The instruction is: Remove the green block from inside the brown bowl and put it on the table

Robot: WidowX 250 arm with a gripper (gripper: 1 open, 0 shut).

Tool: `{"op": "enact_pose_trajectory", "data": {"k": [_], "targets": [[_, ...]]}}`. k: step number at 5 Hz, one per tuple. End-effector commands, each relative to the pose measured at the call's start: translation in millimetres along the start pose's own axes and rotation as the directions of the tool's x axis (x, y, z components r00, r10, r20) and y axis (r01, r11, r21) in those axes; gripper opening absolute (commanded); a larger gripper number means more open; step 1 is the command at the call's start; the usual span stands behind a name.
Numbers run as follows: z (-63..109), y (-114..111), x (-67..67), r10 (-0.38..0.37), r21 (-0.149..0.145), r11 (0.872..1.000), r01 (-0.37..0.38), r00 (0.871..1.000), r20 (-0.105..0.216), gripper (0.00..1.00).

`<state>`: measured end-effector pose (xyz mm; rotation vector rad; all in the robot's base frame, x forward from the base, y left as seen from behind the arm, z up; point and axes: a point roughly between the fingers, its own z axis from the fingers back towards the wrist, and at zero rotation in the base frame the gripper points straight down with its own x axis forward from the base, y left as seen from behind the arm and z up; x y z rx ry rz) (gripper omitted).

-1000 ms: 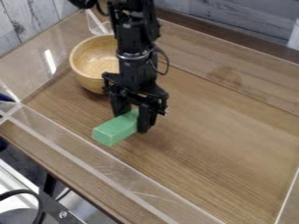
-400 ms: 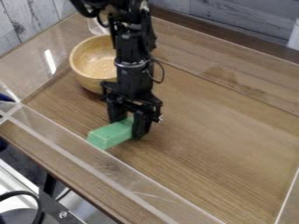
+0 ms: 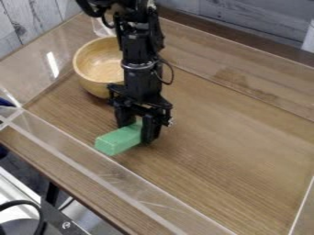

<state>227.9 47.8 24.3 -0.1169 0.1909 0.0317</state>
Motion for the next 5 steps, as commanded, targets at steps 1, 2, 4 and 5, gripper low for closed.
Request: {"op": "enact_pose_trajectory", "data": {"k": [1, 2, 4, 5], "targets": [[17.6, 5.0, 12.1, 0.0, 0.003, 1.0, 0.0, 0.998, 0.068, 0.0], [16.6, 8.6, 16.9, 0.006, -0.008, 1.0, -0.005, 0.998, 0.061, 0.0], [18.2, 14.7, 35.3, 0.1, -0.013, 0.995, -0.099, 0.991, 0.084, 0.0], [21.0, 18.2, 39.0, 0.12, -0.01, 0.993, -0.12, 0.99, 0.074, 0.0]]}}
